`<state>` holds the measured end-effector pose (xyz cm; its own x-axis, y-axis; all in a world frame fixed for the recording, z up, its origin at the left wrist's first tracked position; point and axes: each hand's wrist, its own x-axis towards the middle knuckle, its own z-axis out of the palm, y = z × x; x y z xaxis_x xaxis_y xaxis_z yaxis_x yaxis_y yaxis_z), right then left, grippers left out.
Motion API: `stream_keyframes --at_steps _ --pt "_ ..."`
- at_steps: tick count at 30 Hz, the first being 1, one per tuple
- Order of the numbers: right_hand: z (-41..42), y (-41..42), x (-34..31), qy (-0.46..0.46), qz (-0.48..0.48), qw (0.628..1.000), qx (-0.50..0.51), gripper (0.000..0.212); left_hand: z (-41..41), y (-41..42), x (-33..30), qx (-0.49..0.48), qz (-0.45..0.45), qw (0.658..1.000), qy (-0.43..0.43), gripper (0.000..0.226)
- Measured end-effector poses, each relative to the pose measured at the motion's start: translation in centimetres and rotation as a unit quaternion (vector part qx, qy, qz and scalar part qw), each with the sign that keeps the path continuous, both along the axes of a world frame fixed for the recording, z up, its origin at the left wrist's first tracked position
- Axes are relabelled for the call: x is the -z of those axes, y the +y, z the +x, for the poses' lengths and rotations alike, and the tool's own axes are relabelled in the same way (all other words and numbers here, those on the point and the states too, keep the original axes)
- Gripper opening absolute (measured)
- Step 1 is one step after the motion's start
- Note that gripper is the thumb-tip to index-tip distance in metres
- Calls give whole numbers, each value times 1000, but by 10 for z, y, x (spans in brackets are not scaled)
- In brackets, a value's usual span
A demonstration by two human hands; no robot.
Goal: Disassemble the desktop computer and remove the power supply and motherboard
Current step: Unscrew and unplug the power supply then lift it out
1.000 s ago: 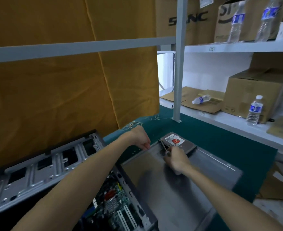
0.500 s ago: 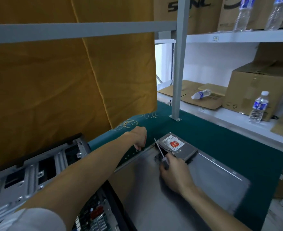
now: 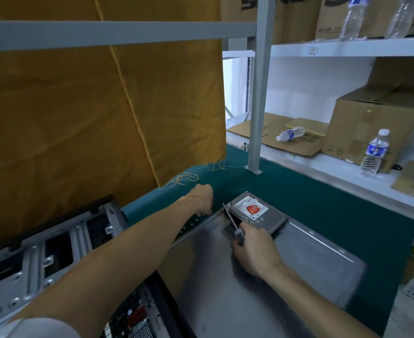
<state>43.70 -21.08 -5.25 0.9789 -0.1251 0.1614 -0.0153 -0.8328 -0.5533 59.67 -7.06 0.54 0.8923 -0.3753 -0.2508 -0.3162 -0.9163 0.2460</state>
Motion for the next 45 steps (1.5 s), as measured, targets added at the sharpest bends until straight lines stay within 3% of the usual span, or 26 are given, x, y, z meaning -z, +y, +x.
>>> stream_keyframes --at_steps 6,11,19,26,32,40,45 --pt "0 0 1 -4 1 1000 1 16 7 3 1 -35 -39 998 47 18" --pt "0 1 1 3 4 1000 8 12 12 8 1 -99 -98 989 51 37" --pt "-6 1 -3 18 21 1000 2 24 -6 15 -23 -83 -88 992 47 25" --pt "-31 6 -12 4 -48 999 -13 17 -102 56 -70 25 -92 989 -117 26" --pt "-48 27 -19 17 -103 994 -42 26 -201 125 -80 24 -184 968 -167 21" --pt "-53 36 -27 95 -118 988 -39 23 -284 226 -66 -58 -147 969 -190 40" --pt "-64 48 -38 125 -111 985 -48 23 -299 248 -59 -41 -111 969 -215 44"
